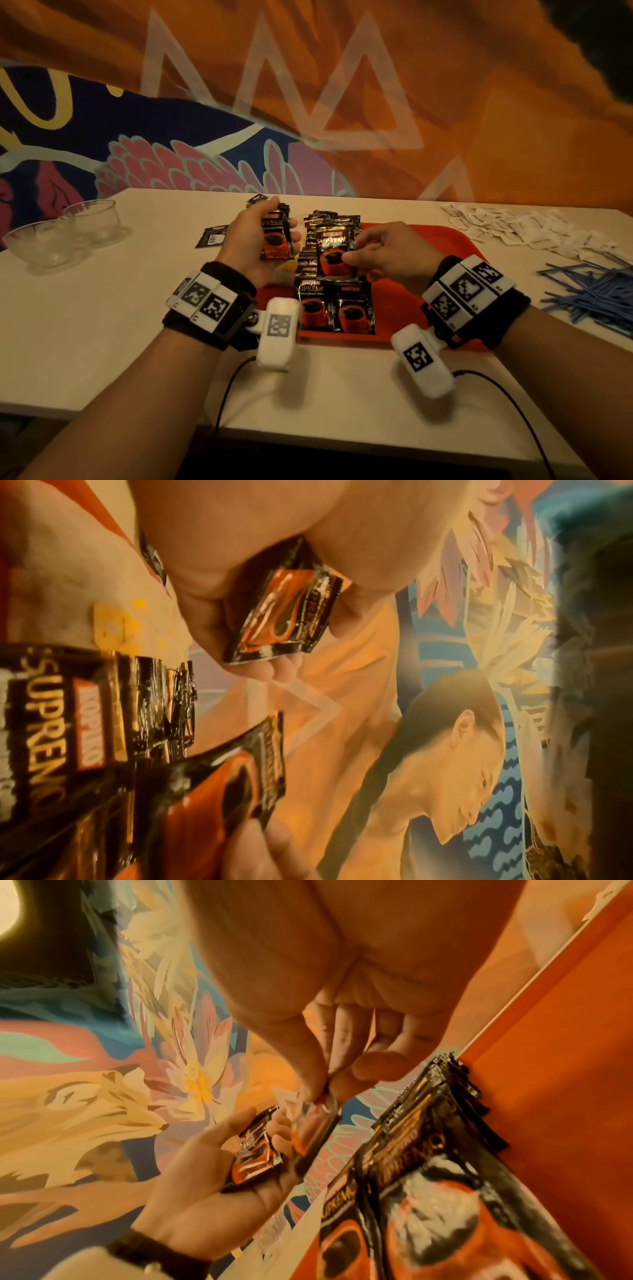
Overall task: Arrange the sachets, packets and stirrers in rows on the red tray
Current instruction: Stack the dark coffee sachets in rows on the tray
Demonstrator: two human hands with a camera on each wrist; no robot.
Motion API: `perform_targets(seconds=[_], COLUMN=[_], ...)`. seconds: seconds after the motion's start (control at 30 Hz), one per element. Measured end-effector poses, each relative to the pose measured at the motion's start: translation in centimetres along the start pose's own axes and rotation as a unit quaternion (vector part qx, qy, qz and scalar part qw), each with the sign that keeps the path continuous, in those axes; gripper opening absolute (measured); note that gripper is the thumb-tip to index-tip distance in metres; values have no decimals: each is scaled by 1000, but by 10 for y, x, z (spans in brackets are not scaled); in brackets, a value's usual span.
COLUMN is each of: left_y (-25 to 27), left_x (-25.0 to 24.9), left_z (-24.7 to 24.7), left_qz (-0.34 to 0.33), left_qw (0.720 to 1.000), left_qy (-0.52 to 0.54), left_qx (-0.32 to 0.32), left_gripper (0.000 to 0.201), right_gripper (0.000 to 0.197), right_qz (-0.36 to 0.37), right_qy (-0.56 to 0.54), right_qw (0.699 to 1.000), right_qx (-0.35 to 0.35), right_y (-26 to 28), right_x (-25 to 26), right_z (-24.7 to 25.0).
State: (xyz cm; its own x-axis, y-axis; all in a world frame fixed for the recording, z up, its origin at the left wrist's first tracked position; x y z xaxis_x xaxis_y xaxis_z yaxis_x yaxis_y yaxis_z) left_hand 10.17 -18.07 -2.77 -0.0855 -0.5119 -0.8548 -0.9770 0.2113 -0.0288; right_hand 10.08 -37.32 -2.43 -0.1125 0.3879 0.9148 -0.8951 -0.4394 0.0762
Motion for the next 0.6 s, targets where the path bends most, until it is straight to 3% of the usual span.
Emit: perform_targets(seconds=[0.17,0.27,0.37,0.43,0.6], left_y=[6,14,19,21,18], left_x=[-12,-22,-27,-28,-44], left_z=[21,32,40,43,55], left_qz=[-15,-25,17,27,13], left_qw=[999,994,966,942,917], left_qy=[-13,-94,-260,-334,-396], left_qx=[-33,-52,-11,2,-40], left_gripper=[24,19,31,29,18], right_gripper=[11,12,13,15,11], right_qz=[-29,-18,-3,3,-5], right_qy=[41,63,76,92,113], right_qw=[998,997,997,995,993], right_qx=[33,33,28,30,31], right_y=[-3,-12,-23,-30,-36], right_x=[4,19,35,44,48], right_z=[-20,-31,-40,-46,-55])
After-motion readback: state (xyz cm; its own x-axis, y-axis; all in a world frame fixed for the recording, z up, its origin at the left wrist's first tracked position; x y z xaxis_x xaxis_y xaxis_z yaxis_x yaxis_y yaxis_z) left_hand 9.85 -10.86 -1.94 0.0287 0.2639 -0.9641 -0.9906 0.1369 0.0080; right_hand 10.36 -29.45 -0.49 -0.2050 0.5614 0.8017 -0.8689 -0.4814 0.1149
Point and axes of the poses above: each hand's wrist, its own y-axis away from the middle knuckle, its own z-axis out of the back of the hand, x = y × z, the point moved 6 cm from there along -y, towards the middle knuckle, and after that the axes turned 14 degrees about x, right-handed, at the moved point
